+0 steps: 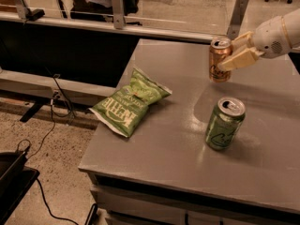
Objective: Knock orange can over
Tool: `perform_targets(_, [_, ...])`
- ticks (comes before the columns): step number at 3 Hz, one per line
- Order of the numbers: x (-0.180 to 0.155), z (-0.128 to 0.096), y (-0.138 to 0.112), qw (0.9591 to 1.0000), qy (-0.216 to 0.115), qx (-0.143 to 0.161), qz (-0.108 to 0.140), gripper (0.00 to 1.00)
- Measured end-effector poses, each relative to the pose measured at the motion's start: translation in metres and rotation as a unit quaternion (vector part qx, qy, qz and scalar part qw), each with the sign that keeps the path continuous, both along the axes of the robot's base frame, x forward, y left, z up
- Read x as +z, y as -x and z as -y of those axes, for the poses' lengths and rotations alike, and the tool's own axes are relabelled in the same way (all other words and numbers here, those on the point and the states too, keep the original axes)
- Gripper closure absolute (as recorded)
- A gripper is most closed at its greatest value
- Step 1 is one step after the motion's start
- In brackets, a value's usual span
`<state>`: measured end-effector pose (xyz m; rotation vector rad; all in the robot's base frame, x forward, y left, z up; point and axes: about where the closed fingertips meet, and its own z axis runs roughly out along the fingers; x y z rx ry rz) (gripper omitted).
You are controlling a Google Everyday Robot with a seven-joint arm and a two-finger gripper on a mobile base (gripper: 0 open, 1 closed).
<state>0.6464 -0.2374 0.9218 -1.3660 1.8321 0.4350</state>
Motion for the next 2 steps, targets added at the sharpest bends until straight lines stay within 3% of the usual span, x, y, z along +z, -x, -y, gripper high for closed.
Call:
perform_targets(1, [-0.005,0.006,0.027,0.9959,0.087,0.004,-0.025,0.65])
perform_targets(2, [-0.014,0.01,0.053,0.9853,0.163,0.007,-0.051,0.48])
